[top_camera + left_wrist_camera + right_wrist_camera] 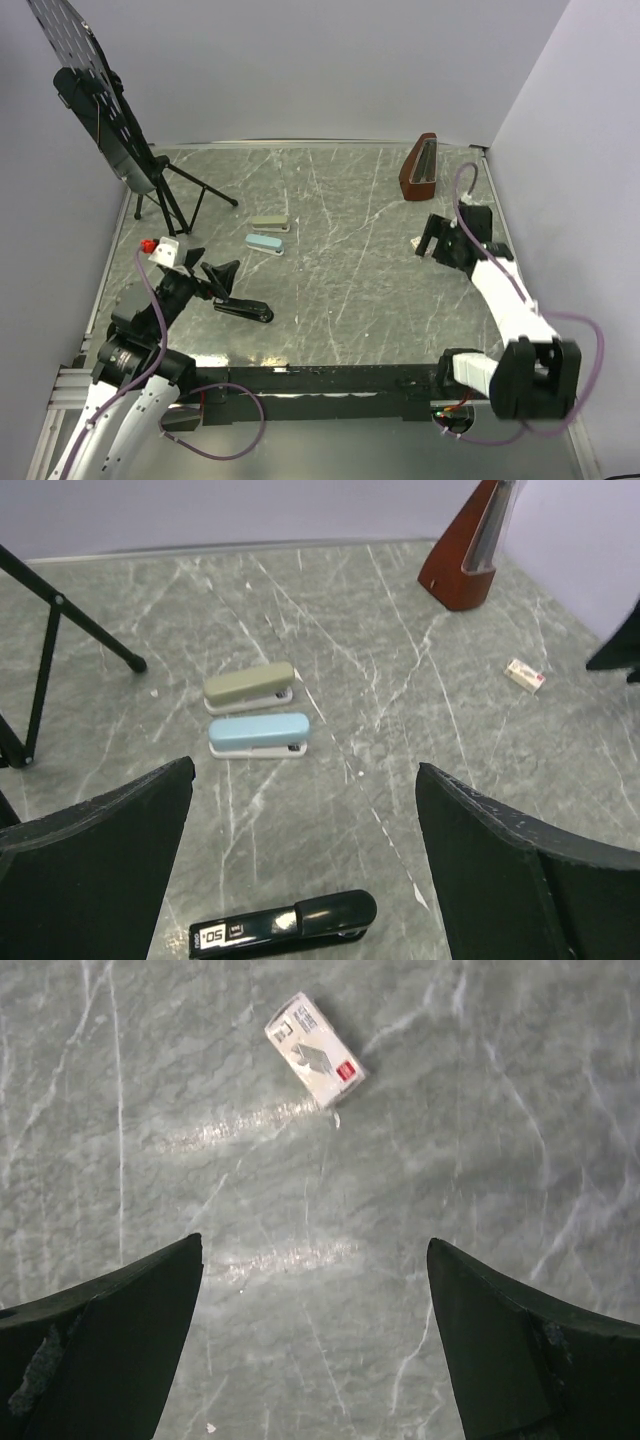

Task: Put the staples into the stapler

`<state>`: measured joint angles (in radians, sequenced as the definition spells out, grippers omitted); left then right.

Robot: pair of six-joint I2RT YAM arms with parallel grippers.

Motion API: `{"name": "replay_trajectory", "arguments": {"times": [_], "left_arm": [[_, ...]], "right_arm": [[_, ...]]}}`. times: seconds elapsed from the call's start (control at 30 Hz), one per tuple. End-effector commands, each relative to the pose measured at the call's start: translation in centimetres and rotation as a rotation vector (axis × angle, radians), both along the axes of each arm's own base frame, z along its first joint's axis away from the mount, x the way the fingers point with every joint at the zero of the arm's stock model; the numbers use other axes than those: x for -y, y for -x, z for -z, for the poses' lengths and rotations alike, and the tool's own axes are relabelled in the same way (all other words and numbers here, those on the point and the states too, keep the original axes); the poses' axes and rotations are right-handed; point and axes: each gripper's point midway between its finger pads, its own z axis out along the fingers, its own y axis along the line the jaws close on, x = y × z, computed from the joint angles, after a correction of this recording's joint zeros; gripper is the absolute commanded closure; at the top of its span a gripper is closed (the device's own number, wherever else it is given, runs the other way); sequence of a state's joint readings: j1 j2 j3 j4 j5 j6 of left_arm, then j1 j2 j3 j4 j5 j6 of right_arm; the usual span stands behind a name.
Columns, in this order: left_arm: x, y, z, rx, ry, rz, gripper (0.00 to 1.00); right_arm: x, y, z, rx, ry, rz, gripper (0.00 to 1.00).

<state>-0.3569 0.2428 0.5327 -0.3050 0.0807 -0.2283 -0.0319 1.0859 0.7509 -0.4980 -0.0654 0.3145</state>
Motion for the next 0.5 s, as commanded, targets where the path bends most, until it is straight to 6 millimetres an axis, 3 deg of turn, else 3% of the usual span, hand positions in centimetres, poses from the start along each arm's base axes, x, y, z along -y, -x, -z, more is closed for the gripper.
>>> {"name": "replay_trajectory", "arguments": {"times": [0.0, 0.03, 0.07, 0.2, 0.27, 0.47], "left_arm": [[0.8, -0.1, -1.2, 0.014, 0.017, 0.038, 0.03], [0.8, -0.2, -1.1, 0.009, 0.015, 0.036, 0.03], [0.8, -0.2, -1.1, 0.008, 0.017, 0.039, 0.03], [0.9, -0.3, -1.1, 0.005, 0.017, 0.042, 0.03], [1.0, -0.4, -0.9, 0.000, 0.012, 0.047, 0.03], [1.2, -0.5, -0.8, -0.004, 0.011, 0.055, 0.03]], "right_arm": [[0.0, -4.5, -1.7, 0.056, 0.053, -0.094, 0.01], [0.0, -5.4, -2.0, 0.064, 0.062, -0.110, 0.01], [-0.1, -5.9, -0.8, 0.027, 0.063, -0.122, 0.02], [0.0, -7.8, 1.1, -0.052, 0.086, -0.166, 0.04], [-0.1, -8.1, 2.6, -0.104, 0.088, -0.191, 0.05], [-0.5, -9.2, 4.7, -0.167, 0.112, -0.269, 0.09]]}}
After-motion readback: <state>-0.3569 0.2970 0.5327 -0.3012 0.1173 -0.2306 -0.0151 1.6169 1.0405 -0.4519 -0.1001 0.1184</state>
